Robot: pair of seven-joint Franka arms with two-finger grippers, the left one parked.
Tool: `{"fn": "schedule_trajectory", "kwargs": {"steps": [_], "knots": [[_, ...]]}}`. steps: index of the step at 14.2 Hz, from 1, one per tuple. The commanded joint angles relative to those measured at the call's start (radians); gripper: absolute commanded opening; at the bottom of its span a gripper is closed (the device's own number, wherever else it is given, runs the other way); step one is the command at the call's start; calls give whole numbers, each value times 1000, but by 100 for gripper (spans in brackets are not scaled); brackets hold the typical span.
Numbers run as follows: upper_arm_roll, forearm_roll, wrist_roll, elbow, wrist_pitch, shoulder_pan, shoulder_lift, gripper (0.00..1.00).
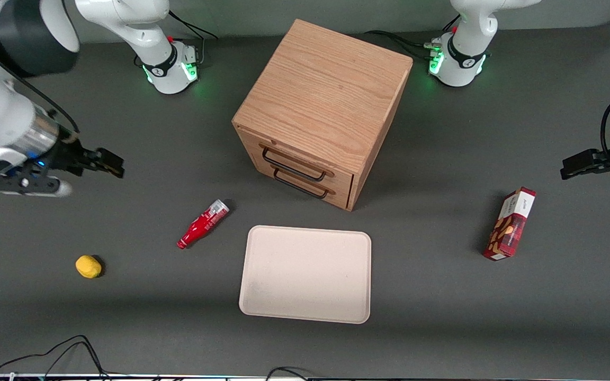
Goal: Place coke bottle on tray
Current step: 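Move the right gripper toward the red Coca-Cola bottle lying on the table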
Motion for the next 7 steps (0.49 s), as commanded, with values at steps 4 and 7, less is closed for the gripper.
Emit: {"fn": "schedule_trajectory", "kwargs": {"steps": [4, 7], "knots": [[104, -17, 427, -121, 234, 8, 130, 100], [131, -29, 550, -274, 449, 8, 147, 100]]}}
